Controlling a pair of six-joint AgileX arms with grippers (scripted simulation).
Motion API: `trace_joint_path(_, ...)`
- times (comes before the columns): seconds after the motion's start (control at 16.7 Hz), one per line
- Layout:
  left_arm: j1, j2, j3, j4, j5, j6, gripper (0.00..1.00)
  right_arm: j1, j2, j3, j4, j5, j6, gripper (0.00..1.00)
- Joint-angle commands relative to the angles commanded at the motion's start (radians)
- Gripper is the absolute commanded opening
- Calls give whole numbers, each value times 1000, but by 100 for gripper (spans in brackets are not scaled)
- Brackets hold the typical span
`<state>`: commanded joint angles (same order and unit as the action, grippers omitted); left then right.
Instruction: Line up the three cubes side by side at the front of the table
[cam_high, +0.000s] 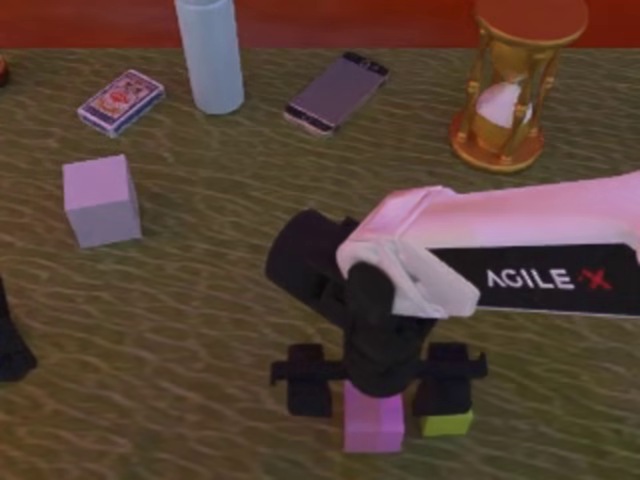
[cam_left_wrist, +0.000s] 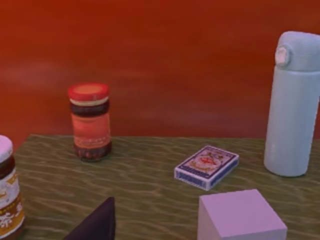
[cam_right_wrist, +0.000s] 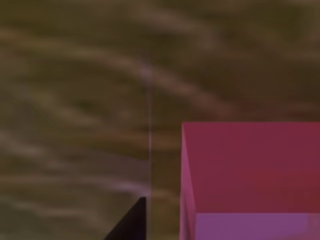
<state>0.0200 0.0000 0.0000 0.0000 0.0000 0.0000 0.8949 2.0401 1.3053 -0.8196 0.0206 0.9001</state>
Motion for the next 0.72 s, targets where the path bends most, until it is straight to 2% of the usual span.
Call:
trace_joint_path(0.54,0,0,0,0,0,0,100,-1,-2,3,-4,0,0,100)
trace_joint_path(0.72,0,0,0,0,0,0,100,4,-27,51,-77,0,2,100)
